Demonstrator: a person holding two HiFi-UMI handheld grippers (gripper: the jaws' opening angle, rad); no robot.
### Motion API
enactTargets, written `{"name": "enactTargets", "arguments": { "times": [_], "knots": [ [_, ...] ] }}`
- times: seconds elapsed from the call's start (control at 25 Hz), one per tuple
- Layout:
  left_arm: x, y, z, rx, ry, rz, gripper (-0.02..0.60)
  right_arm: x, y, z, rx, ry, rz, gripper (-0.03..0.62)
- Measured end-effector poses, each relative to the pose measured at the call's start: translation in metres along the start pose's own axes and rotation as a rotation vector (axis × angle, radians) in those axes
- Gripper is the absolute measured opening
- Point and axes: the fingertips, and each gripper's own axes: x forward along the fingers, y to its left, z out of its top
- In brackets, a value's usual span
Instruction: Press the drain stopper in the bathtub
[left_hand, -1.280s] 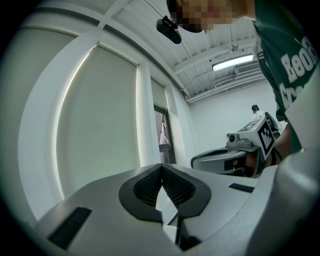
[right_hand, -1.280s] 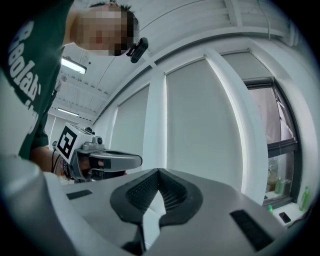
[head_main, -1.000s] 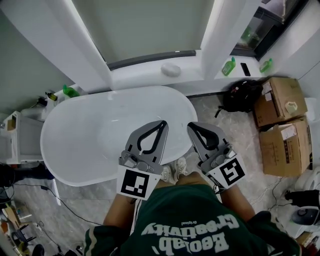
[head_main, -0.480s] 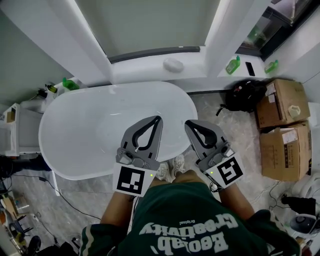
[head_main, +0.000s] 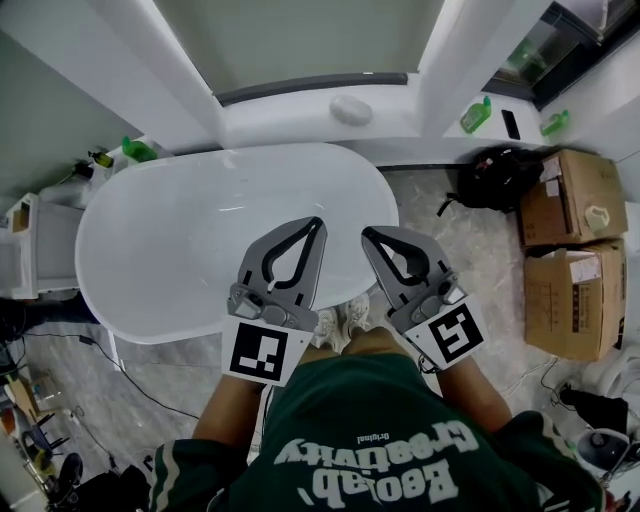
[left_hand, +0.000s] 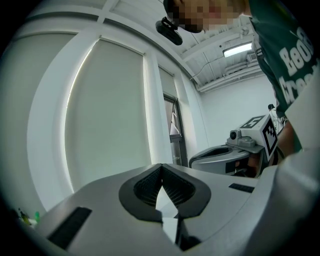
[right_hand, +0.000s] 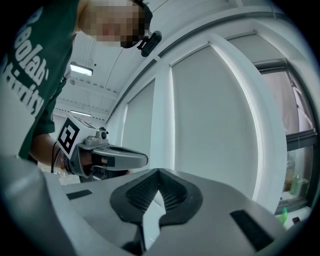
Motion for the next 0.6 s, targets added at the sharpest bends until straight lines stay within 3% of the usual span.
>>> {"name": "enactTargets", "arguments": {
  "times": [0.6],
  "knots": [
    [0.015,0.022,-0.099,-0.106,0.174,0.113,0.009,0.028,-0.015,-0.081,0.092,0.118,0.068,0.014]
  ]
}}
